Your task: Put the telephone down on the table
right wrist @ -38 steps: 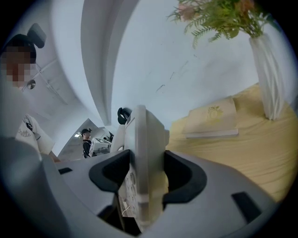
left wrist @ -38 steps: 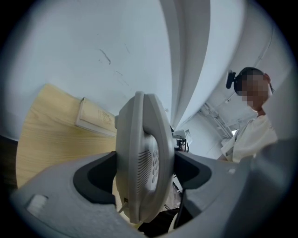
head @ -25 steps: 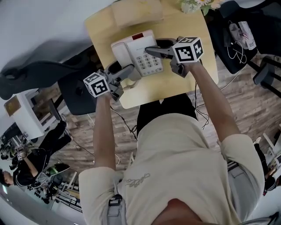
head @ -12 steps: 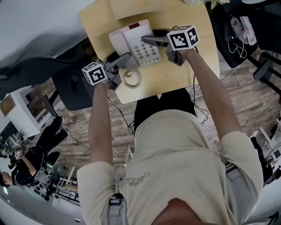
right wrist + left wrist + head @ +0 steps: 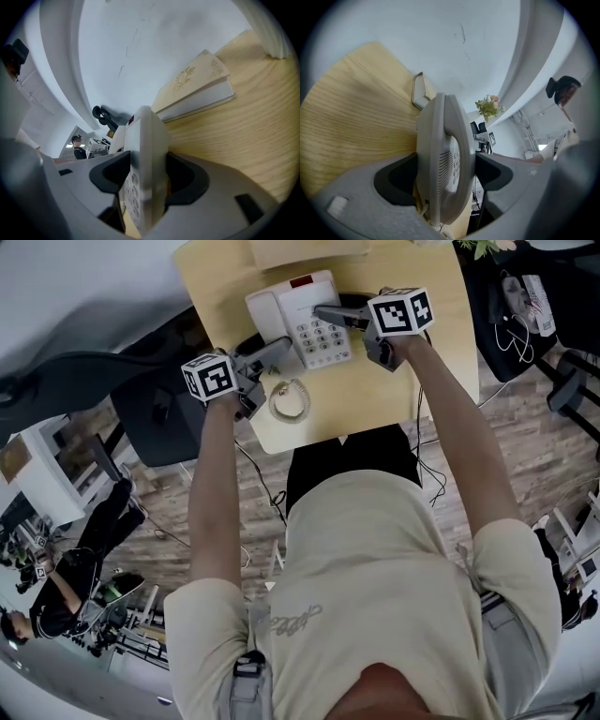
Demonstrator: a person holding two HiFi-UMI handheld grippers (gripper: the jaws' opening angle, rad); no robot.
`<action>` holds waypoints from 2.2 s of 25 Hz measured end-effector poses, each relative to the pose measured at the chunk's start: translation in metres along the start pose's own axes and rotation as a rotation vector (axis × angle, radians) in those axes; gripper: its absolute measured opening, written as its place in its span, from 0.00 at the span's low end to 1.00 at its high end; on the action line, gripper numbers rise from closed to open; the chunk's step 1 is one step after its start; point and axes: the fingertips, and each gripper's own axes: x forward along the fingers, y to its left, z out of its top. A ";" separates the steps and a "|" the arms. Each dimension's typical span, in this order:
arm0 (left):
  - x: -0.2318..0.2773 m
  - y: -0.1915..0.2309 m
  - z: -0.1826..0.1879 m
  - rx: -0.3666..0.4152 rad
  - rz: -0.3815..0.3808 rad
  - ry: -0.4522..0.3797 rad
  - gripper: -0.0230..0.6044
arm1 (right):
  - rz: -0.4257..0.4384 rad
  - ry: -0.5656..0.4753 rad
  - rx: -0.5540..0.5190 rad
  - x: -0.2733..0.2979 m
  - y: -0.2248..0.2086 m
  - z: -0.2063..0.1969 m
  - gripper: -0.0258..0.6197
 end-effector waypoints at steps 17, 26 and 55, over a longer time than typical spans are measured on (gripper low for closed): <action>0.003 0.004 0.000 -0.093 0.005 0.009 0.63 | -0.070 0.007 0.071 0.004 -0.007 -0.004 0.41; 0.004 0.004 0.000 -0.097 0.024 0.014 0.63 | -0.118 0.054 0.061 0.003 -0.007 -0.003 0.41; -0.018 -0.012 0.024 -0.036 0.162 -0.081 0.66 | -0.317 0.140 -0.120 -0.022 0.008 0.005 0.41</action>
